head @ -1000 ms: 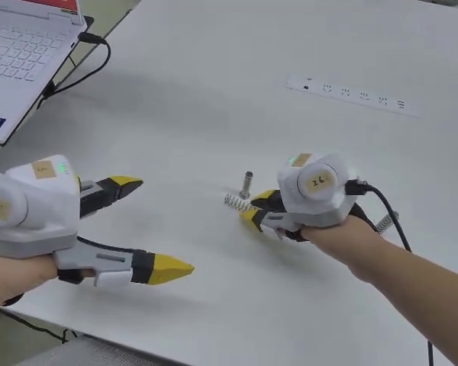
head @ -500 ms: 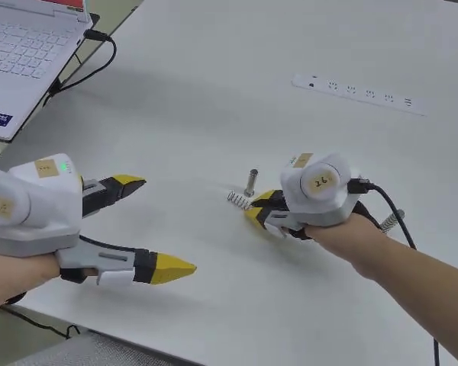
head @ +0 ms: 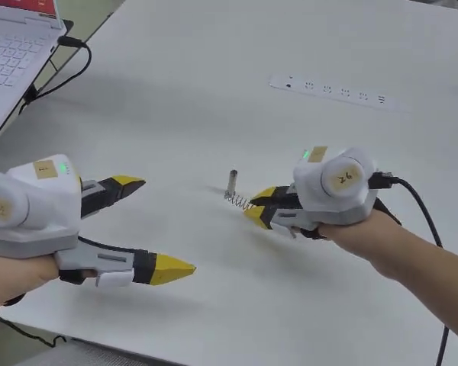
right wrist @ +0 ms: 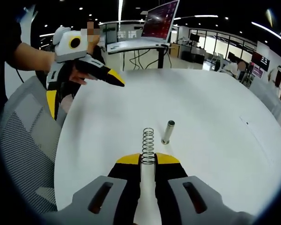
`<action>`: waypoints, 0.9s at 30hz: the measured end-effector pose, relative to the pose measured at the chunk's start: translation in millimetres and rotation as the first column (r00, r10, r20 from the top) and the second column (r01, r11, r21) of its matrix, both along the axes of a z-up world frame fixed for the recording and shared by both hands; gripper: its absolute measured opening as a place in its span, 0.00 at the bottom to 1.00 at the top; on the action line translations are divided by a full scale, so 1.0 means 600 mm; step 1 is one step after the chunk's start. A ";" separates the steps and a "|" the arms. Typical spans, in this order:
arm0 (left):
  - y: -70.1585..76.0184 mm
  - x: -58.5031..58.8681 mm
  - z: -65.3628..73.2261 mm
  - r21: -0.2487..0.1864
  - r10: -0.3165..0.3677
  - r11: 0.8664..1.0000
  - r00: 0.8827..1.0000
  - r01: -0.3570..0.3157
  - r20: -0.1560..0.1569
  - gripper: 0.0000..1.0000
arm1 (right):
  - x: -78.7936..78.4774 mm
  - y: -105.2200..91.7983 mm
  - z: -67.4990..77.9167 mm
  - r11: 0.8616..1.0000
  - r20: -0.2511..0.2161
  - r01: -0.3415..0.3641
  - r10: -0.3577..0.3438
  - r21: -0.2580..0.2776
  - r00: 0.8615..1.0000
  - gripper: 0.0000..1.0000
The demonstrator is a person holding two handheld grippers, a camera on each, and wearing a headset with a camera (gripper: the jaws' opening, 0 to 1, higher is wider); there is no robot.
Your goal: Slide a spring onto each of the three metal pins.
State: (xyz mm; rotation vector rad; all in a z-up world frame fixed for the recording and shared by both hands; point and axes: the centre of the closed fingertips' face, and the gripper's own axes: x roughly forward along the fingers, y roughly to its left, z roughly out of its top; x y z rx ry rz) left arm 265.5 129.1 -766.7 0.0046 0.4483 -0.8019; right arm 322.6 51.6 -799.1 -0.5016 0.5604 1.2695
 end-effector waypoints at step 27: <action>-0.129 0.019 0.019 -0.016 -0.192 0.981 0.981 0.193 0.022 0.85 | -0.062 -0.101 0.033 0.994 0.004 -0.103 0.104 -0.033 0.995 0.08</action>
